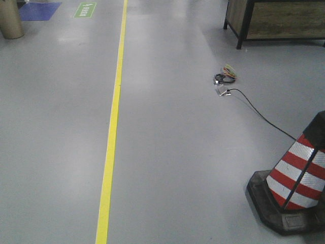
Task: Move and align brake pads A on conveyor
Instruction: 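Drive forward along the yellow floor line past the cones, then turn toward the black conveyor belt and approach its edge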
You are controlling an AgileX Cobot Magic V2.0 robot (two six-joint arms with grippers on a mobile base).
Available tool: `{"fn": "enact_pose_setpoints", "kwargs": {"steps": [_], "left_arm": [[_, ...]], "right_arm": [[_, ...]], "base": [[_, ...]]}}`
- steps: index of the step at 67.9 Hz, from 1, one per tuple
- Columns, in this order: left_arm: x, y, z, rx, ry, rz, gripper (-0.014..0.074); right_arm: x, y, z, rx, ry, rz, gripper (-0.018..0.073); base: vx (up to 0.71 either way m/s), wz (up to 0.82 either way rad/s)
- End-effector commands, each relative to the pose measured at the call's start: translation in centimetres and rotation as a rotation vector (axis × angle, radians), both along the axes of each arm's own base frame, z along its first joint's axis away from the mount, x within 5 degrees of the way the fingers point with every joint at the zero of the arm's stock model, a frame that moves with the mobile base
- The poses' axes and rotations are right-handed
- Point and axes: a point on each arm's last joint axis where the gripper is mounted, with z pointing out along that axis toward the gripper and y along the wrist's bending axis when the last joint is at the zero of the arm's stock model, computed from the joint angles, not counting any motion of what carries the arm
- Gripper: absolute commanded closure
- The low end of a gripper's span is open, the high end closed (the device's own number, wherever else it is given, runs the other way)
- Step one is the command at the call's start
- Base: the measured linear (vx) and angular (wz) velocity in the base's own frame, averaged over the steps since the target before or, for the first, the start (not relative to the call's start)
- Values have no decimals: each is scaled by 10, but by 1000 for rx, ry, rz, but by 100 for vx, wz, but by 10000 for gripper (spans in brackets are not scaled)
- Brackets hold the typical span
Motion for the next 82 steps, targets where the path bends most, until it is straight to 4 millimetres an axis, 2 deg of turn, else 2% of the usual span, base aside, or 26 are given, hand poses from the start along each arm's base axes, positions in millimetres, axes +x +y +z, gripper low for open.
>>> {"fn": "enact_pose_setpoints", "kwargs": {"steps": [1, 25, 82], "left_arm": [[2, 0, 17, -33, -103, 1, 603], [2, 0, 17, -33, -103, 1, 603], [2, 0, 17, -33, -103, 1, 603]], "right_arm": [[2, 0, 18, 2, -116, -1, 564], [2, 0, 18, 2, -119, -2, 564], [2, 0, 18, 2, -118, -1, 564]], "base": [[42, -10], [36, -41], [23, -86]]}}
